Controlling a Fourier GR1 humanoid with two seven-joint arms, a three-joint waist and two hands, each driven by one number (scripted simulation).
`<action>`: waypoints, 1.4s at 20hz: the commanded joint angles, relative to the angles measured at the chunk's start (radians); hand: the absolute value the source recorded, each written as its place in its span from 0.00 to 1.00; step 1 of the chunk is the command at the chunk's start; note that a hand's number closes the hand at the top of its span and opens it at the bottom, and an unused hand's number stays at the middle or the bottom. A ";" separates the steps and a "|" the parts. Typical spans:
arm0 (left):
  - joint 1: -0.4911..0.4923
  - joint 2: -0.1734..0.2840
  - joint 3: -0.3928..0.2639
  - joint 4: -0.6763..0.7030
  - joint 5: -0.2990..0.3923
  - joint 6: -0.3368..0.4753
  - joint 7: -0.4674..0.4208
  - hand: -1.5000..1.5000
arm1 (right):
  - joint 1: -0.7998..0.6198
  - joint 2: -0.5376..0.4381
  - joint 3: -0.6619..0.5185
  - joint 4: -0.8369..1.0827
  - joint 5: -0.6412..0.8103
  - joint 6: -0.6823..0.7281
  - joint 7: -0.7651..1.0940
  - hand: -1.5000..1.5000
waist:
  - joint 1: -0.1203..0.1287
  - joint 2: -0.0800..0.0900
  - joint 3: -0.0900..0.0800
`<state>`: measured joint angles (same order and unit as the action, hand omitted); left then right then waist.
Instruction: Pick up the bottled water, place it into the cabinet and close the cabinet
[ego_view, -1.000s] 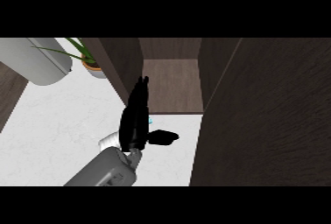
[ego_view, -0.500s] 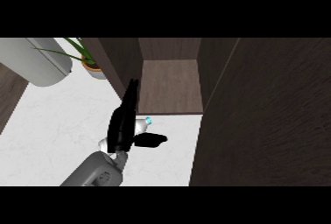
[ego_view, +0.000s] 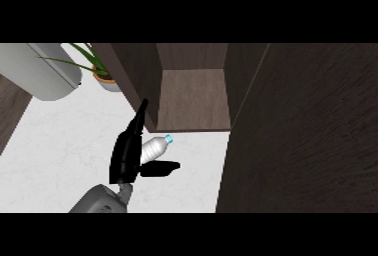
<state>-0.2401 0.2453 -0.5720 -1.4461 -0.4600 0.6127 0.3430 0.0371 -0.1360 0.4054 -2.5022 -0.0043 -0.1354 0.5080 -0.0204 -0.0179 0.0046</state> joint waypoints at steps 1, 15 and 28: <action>0.067 0.076 0.104 0.110 0.059 -0.004 -0.008 0.00 | 0.016 -0.015 -0.006 -0.112 0.031 -0.013 0.045 0.00 | 0.007 0.017 -0.006; 0.192 0.076 0.217 0.235 0.204 -0.054 -0.346 0.00 | 0.068 -0.058 0.015 -0.173 0.023 -0.009 0.047 0.00 | 0.013 0.016 -0.005; 0.013 -0.019 0.397 0.565 0.319 -0.142 -0.606 0.00 | 0.070 -0.076 0.023 -0.205 0.039 -0.073 0.073 0.00 | 0.003 0.017 -0.005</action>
<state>-0.1888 0.2528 -0.2173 -0.9605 -0.1607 0.4818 -0.1938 0.0184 -0.1750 0.4415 -2.5055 0.0190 -0.2170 0.5307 -0.0138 -0.0018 -0.0004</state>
